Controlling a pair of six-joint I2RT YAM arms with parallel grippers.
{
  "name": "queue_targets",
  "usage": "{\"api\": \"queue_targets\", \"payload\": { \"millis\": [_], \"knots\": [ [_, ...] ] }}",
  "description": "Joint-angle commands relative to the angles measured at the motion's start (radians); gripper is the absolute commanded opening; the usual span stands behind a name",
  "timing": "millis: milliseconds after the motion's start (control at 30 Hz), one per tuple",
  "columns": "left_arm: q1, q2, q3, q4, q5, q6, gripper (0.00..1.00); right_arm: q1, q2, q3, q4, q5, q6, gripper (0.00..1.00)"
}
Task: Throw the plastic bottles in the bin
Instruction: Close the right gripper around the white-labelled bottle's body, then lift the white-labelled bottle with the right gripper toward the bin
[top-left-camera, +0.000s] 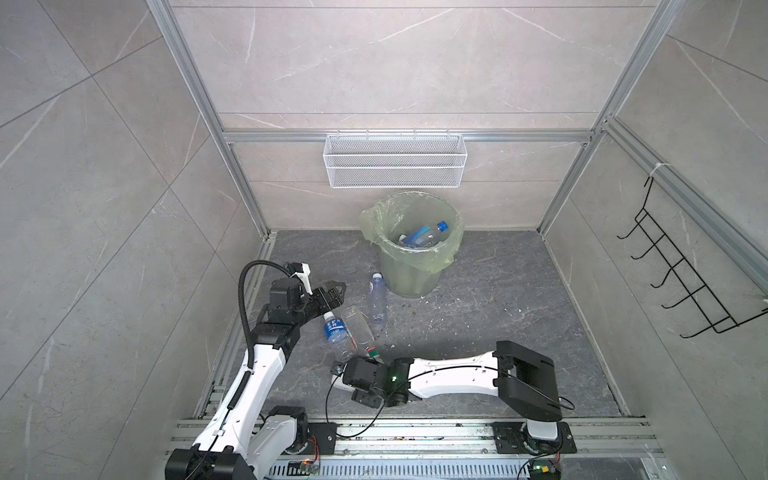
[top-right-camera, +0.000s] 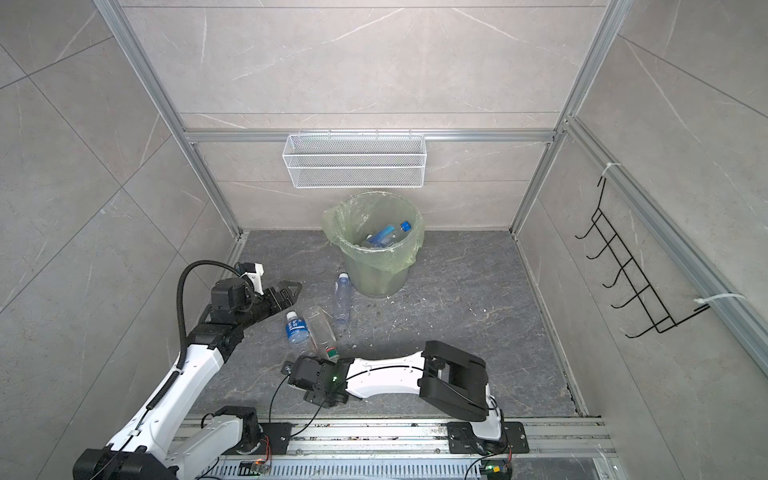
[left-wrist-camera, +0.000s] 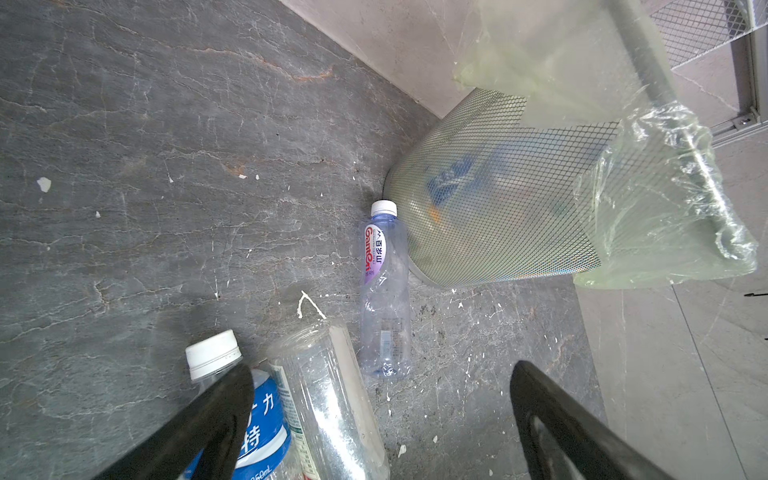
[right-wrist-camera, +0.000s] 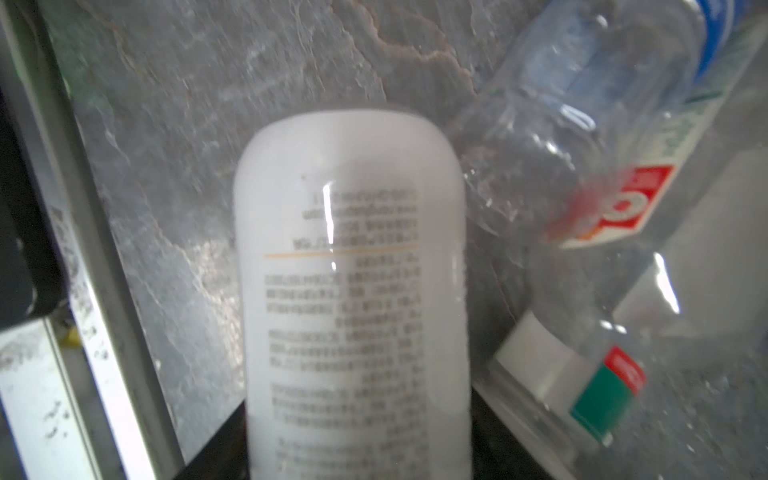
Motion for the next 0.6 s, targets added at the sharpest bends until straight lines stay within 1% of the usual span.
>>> {"api": "queue_targets", "payload": {
  "millis": [0,100,400,567],
  "knots": [
    [0.005,-0.01,-0.001,0.034,0.028,0.011,0.98,0.007,-0.149,-0.083,0.113,0.025,-0.003,0.61],
    [0.004,-0.002,0.002,0.036,0.035,0.017,0.97,0.005,-0.257,-0.167,0.18,0.037,0.007,0.62],
    [-0.004,0.008,0.005,0.046,0.052,0.022,0.95,-0.057,-0.518,-0.365,0.227,0.095,0.103,0.61],
    [-0.055,0.004,0.016,0.043,0.028,0.053,0.95,-0.116,-0.679,-0.475,0.228,0.116,0.17,0.61]
  ]
}}
